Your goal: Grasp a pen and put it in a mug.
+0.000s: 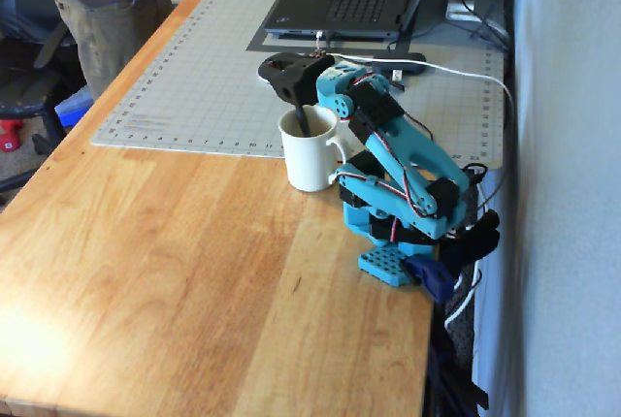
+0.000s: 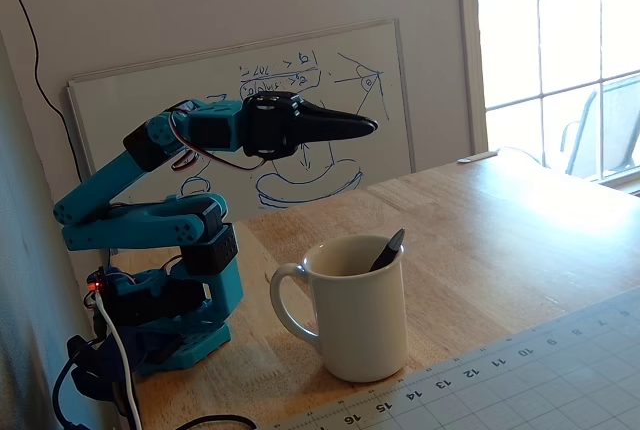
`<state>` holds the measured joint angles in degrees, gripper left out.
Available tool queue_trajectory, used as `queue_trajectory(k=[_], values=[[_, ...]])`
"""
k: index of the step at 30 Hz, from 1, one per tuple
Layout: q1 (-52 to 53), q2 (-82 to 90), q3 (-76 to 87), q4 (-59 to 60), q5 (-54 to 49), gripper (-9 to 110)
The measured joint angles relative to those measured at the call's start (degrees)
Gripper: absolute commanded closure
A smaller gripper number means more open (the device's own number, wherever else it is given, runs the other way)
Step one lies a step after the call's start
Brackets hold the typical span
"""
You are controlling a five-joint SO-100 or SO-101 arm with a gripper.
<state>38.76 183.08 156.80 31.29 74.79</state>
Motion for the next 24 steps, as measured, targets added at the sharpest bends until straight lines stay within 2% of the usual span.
queue_trajectory(k=[8,16,20,24], values=[[-13.01,-0.70,-0.35,0.35,-31.90,100],[-26.63,-0.79,1.23,8.17,-64.78,100],[-31.03,-0.26,2.81,18.02,-75.15,100],[-33.75,-0.09,2.90,29.62,-78.57,99]])
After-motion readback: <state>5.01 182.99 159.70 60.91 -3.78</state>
